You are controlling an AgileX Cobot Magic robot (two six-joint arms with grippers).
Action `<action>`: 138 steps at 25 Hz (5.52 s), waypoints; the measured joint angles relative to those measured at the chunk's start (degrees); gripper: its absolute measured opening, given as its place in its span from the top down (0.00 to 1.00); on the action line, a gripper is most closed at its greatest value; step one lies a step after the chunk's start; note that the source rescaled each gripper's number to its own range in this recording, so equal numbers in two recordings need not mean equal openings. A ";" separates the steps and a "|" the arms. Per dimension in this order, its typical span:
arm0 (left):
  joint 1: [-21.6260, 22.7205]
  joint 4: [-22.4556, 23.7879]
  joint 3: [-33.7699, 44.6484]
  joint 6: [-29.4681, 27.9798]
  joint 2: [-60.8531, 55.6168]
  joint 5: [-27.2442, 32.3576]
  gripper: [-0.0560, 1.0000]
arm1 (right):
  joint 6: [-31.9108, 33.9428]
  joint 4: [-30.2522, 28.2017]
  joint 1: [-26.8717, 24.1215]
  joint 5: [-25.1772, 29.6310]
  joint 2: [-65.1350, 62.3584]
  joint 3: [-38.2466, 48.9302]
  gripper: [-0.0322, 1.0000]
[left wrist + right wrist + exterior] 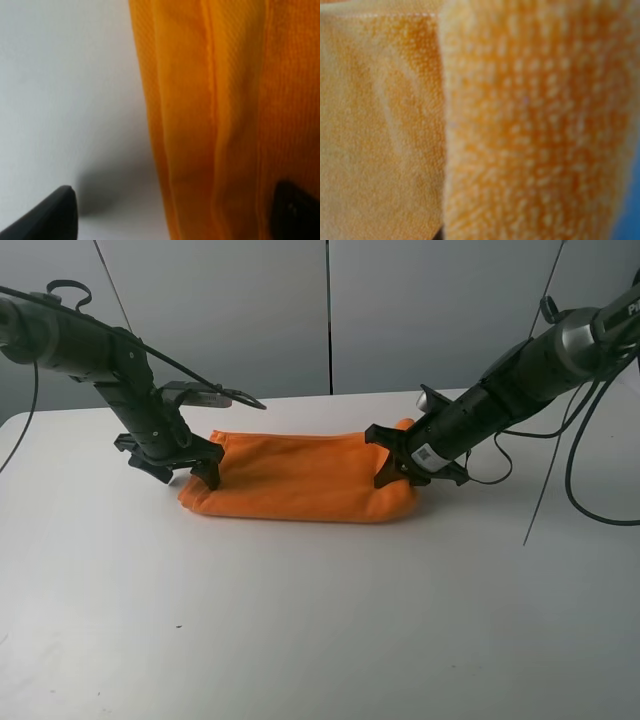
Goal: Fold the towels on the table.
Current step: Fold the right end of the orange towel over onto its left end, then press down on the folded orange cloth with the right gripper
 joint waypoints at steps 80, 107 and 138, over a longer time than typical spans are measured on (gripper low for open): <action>0.00 0.09 0.00 0.42 0.00 -3.24 0.02 | 14.73 19.43 18.58 -5.25 8.65 -18.20 0.90; 5.19 0.47 -5.97 -0.90 -21.22 7.84 0.02 | 10.82 16.33 19.21 0.75 4.39 -18.20 0.11; 5.19 1.38 -11.24 -1.22 -26.69 11.44 0.02 | -12.72 30.66 26.77 -10.73 2.32 -20.55 0.11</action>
